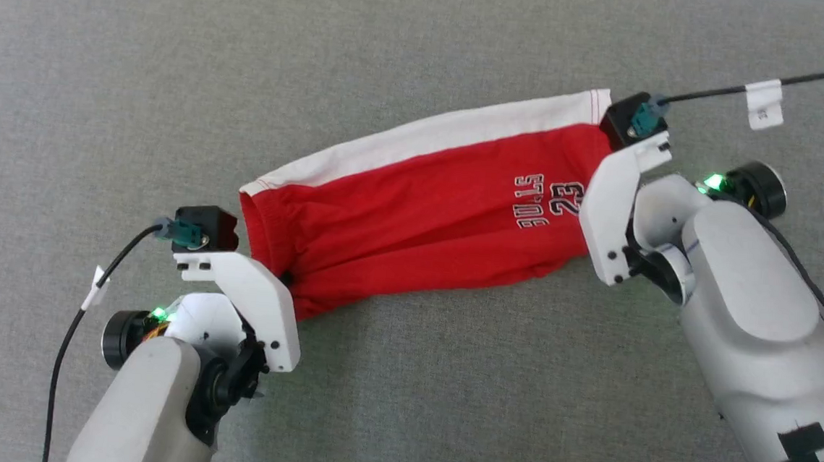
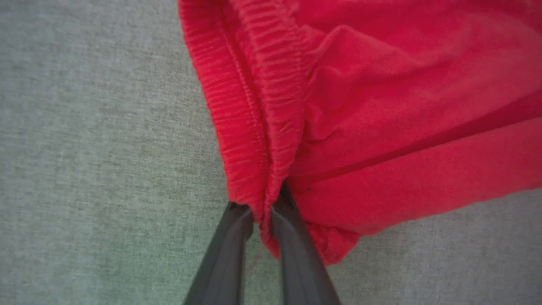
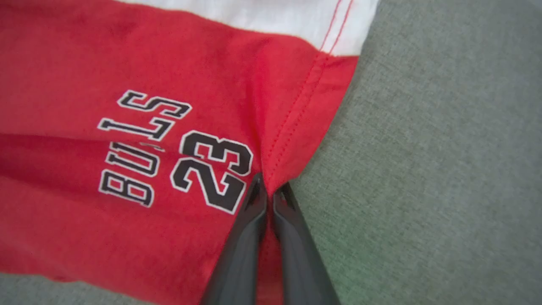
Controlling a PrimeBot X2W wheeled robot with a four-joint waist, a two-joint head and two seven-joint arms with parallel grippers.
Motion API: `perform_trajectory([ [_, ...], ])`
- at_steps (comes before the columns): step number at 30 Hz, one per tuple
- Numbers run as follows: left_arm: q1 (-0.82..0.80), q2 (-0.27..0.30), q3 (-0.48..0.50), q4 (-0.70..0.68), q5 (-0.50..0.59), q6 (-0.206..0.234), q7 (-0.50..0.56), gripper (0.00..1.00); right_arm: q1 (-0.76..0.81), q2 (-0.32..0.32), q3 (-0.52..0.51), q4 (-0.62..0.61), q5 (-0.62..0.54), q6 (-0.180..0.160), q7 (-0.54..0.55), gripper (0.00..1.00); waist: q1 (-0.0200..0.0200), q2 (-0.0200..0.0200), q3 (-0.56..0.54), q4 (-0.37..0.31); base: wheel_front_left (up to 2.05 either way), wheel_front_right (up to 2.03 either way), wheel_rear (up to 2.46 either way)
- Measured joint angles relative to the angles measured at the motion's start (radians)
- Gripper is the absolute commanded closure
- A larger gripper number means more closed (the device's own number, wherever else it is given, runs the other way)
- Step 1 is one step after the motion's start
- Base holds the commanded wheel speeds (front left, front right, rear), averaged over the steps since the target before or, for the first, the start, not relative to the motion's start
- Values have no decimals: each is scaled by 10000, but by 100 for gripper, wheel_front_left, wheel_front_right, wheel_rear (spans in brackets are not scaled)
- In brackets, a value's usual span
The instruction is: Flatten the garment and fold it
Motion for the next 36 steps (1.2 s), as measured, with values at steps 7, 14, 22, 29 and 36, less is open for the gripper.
perform_trajectory([
  [7,80,174,71,165,-280,-222,81,100,1264,-374,-186,-1089,740,0,-13,100,0,0,-530,-7,0,0,0],
  [14,776,487,134,96,-493,-219,493,100,3707,-267,-1290,-2823,1208,0,-105,100,-1,0,-1199,-176,0,0,0],
  [22,1205,554,215,31,-727,-125,746,100,6292,543,-2477,-4920,1049,0,441,100,-2,0,-1598,-520,0,0,0],
  [29,1333,533,456,-297,-1043,-31,767,0,6972,917,-3459,-6311,1241,0,545,0,-1,0,-1758,-620,0,0,0],
  [36,1504,341,1708,-1561,-1363,196,-1235,0,7198,953,-4700,-7359,1547,0,980,0,-2,0,-1912,-619,0,0,0],
])
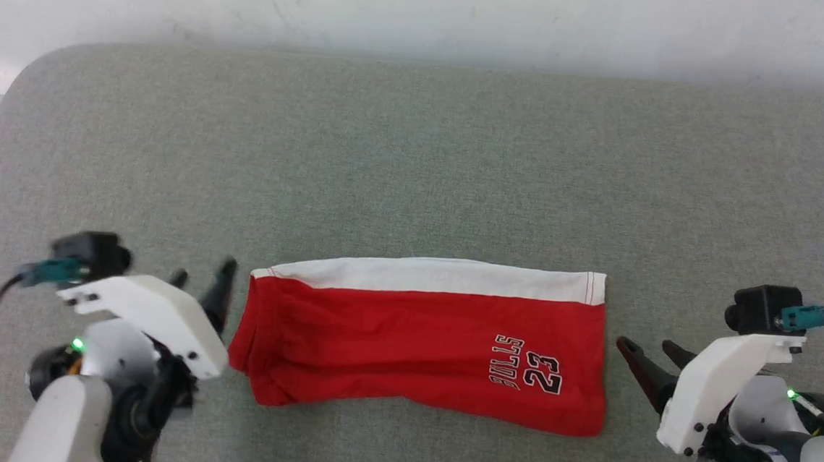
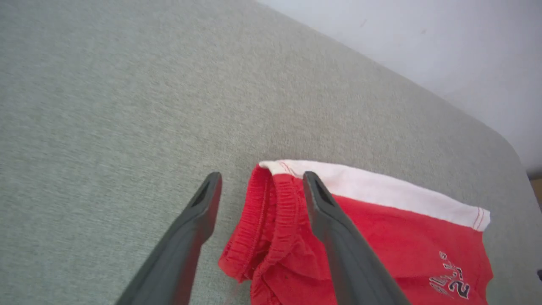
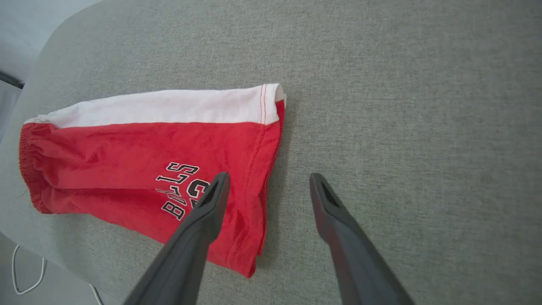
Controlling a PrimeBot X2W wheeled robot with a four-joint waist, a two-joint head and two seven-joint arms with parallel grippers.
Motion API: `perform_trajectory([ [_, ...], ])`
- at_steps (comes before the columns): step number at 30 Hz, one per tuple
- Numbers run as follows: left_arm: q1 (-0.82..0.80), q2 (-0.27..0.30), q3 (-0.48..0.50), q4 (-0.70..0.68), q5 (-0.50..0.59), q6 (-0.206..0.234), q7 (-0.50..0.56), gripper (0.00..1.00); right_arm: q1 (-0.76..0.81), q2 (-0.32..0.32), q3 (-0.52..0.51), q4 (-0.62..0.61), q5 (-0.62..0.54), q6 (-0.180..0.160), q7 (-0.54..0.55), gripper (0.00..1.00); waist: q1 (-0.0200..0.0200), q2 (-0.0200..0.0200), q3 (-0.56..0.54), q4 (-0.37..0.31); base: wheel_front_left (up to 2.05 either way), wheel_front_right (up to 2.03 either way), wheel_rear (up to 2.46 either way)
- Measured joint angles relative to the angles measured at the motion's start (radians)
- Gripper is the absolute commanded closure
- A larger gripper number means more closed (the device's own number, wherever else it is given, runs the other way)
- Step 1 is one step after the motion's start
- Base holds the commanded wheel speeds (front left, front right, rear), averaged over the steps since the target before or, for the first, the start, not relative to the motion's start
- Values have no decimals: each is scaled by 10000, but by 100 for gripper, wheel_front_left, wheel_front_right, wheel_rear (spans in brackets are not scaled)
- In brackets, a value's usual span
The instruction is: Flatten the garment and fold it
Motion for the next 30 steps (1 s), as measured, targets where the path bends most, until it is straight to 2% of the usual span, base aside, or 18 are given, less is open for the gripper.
perform_trajectory([
  [3,1,-98,445,-222,224,-351,-1919,0,-100,-284,33,196,-171,0,224,0,0,0,38,-21,0,0,0],
  [8,14,-75,460,77,1298,-1172,-5237,0,-671,-796,393,1085,36,0,345,0,2,0,237,10,0,0,0],
  [12,3,-67,203,554,2111,-1471,-7024,0,-1138,-1126,1045,1707,389,0,456,0,2,0,396,77,0,0,0],
  [18,-12,-219,-109,738,3035,-1555,-7494,0,-1718,-1381,2017,2334,755,0,527,0,3,0,640,173,0,0,0],
  [30,-16,-846,-148,558,3707,-1751,-7543,0,-2626,-1379,3710,3149,1020,0,245,0,2,0,863,347,0,0,0],
])
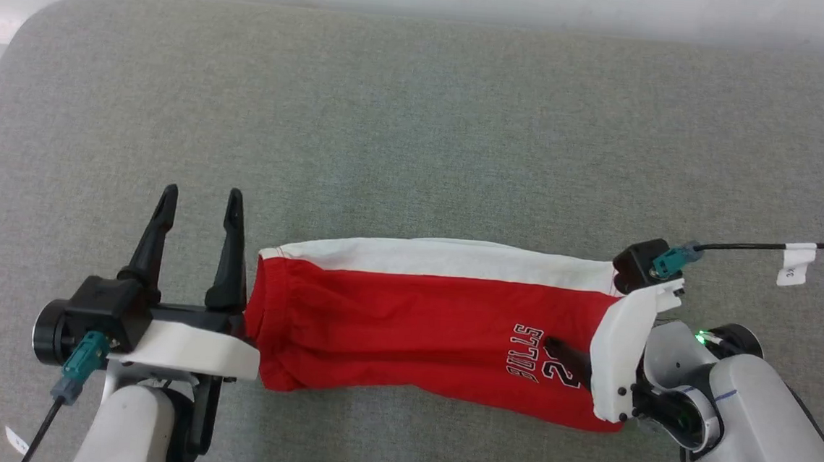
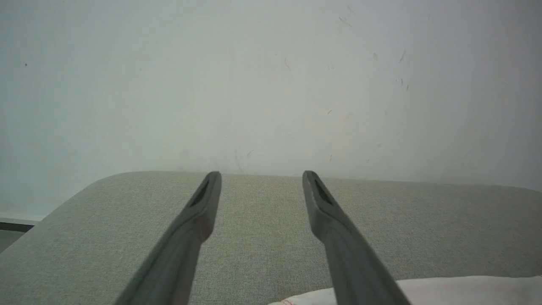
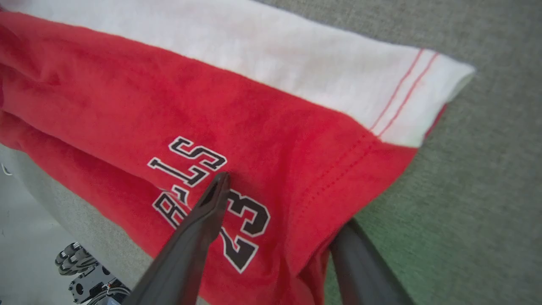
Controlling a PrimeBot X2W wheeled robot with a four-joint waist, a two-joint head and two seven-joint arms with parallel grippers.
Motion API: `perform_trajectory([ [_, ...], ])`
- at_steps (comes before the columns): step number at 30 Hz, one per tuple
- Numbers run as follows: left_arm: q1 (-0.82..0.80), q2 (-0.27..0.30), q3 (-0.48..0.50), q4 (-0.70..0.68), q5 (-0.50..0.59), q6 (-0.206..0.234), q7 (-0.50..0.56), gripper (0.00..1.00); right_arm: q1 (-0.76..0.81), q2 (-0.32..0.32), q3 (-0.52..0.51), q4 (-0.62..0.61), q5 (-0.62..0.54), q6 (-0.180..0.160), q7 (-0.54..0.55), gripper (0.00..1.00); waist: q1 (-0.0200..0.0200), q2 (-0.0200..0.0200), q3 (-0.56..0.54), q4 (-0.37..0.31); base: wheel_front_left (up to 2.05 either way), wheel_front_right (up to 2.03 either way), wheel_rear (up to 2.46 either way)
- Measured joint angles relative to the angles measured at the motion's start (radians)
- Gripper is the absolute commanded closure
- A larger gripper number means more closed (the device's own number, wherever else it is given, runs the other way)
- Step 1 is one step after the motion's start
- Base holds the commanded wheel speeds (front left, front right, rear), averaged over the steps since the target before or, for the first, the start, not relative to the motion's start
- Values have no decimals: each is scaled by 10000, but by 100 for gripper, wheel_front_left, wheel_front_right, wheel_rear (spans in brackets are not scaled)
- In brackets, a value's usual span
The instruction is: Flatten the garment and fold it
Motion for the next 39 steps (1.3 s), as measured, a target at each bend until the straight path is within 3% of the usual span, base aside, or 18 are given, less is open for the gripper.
perform_trajectory([
  [3,0,-59,52,6,15,-77,0,0,-65,-42,54,167,-27,0,-19,0,-1,0,-4,13,0,0,0],
  [4,0,-86,73,12,44,-88,0,0,-98,-63,56,232,-27,4,-35,56,-1,0,-6,21,0,0,0],
  [6,1,-150,127,38,82,-117,0,0,-178,-96,31,384,-27,17,-36,100,0,0,-21,19,0,0,0],
  [15,12,-242,311,249,117,-341,0,0,-243,-759,-970,988,-249,73,-84,100,-1,0,-101,-62,0,0,0],
  [21,14,-276,385,337,173,-430,0,0,-228,-1607,-2153,1450,-869,67,88,100,-1,0,-149,-142,0,0,0],
  [27,17,-337,368,571,169,-531,0,0,-156,-1848,-2911,1661,-1770,17,506,100,0,0,-273,-225,0,0,0],
  [32,43,-362,357,719,125,-616,0,0,251,-1998,-2301,629,-2021,12,1404,100,-1,0,-467,-293,0,0,0],
  [39,222,-366,290,928,50,-706,0,0,763,-2489,-1193,-2209,-1941,12,2395,100,-1,0,-750,-413,0,0,0],
])
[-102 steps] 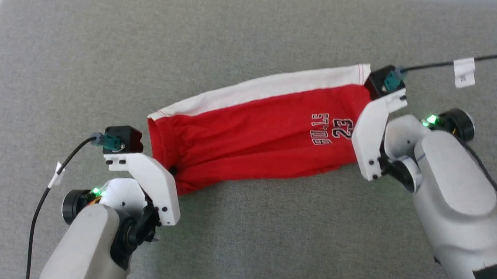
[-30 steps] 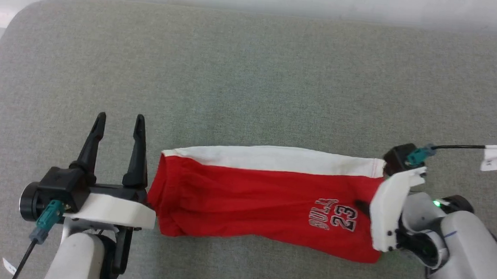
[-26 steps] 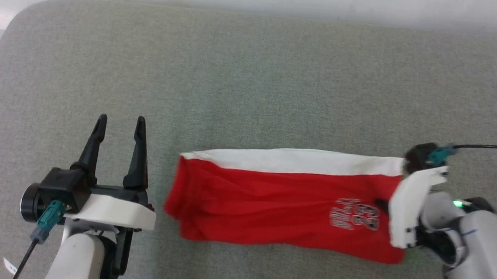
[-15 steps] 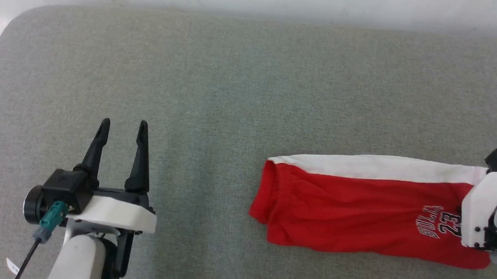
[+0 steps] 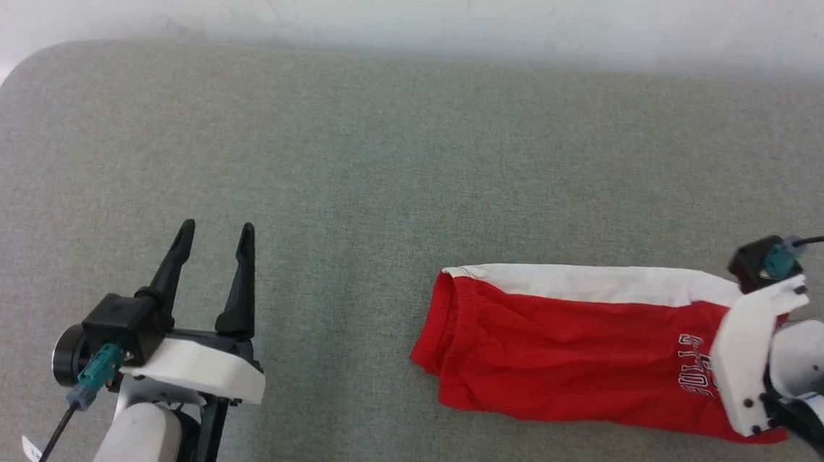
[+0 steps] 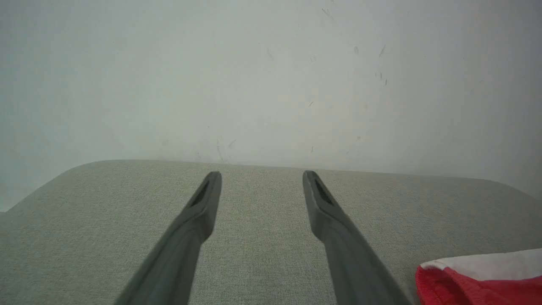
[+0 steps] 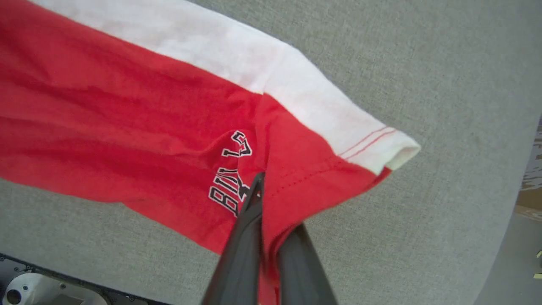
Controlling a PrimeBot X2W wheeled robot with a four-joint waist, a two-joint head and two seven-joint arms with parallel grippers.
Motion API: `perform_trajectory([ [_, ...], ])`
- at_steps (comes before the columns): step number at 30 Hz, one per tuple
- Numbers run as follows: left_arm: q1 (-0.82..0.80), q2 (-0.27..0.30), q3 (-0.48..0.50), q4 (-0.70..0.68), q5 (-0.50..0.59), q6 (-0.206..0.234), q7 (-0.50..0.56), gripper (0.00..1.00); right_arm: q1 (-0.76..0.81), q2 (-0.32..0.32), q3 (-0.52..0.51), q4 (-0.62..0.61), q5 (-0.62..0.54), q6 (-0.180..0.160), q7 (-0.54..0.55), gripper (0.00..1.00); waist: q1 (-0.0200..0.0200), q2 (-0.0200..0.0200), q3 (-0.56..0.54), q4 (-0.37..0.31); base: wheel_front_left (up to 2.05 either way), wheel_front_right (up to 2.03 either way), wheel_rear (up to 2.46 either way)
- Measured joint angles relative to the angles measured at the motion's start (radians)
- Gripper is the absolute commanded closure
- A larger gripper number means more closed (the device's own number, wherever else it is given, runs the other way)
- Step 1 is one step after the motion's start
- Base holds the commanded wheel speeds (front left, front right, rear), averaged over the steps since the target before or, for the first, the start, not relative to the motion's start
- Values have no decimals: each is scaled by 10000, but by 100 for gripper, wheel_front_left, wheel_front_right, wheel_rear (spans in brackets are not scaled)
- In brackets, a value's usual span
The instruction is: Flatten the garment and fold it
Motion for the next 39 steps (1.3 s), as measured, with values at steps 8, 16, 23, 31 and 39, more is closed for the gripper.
perform_trajectory([
  [8,-3,-84,-123,125,-84,-107,0,0,42,385,1200,-1655,330,0,230,100,0,0,-84,128,0,0,0],
  [16,-5,-104,-144,234,-165,-198,0,0,-658,1494,2552,-1262,500,-2,-366,100,1,0,-25,436,0,0,0],
  [23,-8,-155,-173,326,-194,-263,0,0,-1255,2414,3325,-184,504,-2,-1162,100,0,0,66,756,0,0,0],
  [31,-12,-255,-176,360,-196,-336,0,0,-1609,2974,3473,1651,378,-2,-2057,100,1,0,246,1043,0,0,0],
  [39,-12,-261,-56,418,-196,-339,0,0,-1993,3438,4119,2132,506,-2,-3164,0,1,0,267,969,0,0,0],
])
